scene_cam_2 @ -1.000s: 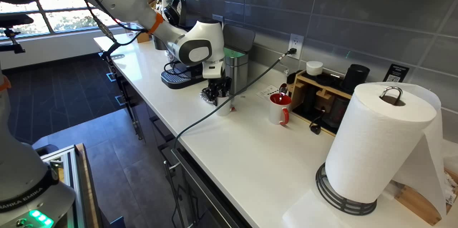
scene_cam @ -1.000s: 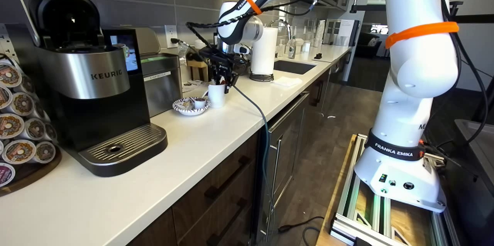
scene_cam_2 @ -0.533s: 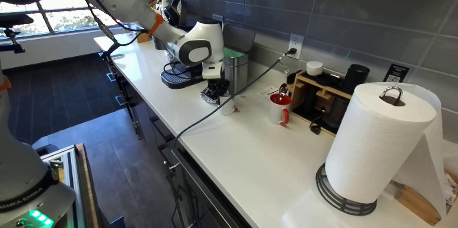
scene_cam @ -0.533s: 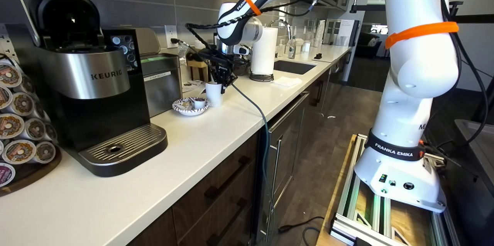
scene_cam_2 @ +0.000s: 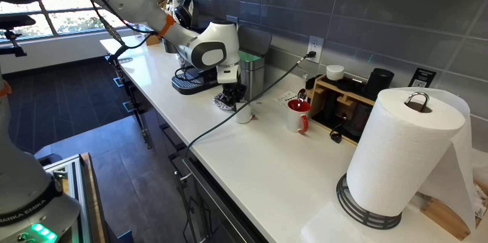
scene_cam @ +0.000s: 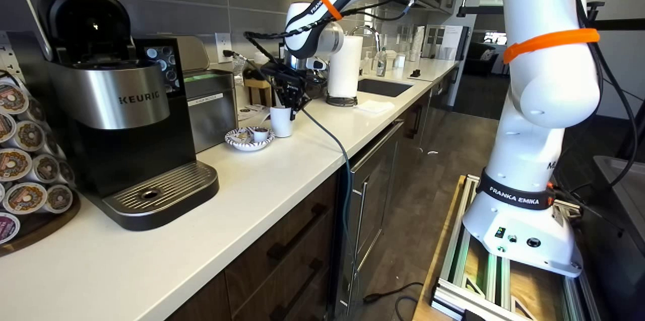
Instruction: Move the broken mug to the right.
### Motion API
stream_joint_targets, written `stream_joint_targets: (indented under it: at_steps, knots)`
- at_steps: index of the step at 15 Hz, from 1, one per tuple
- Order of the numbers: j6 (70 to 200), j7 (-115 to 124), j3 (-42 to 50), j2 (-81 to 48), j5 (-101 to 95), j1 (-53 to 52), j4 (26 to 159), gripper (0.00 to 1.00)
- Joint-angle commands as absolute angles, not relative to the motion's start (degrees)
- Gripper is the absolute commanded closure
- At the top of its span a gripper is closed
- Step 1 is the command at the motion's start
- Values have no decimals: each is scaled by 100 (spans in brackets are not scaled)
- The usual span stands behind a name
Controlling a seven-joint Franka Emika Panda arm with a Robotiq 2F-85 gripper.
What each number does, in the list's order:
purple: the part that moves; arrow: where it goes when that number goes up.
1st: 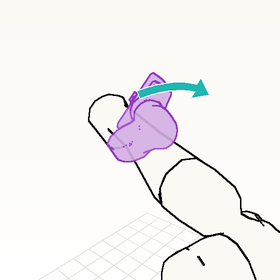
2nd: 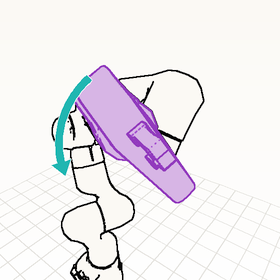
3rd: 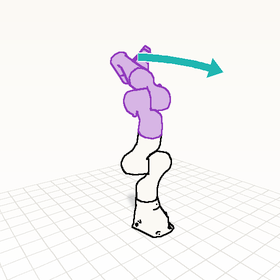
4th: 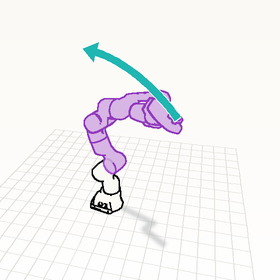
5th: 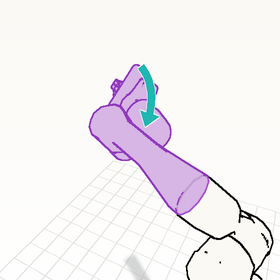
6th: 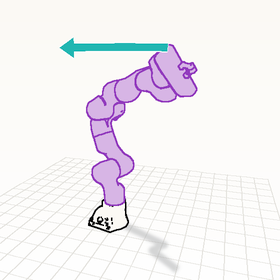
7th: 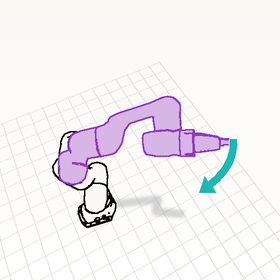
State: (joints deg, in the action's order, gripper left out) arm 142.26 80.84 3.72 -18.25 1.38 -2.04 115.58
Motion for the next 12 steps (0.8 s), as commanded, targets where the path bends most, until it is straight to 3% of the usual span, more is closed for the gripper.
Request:
stream_joint_targets:
  at_steps: [1,12]
  knots:
    - [14083,7458,353,-1487,124,-210,11629,97]
    - [12751,5177,284,-884,249,-81,11438,97]
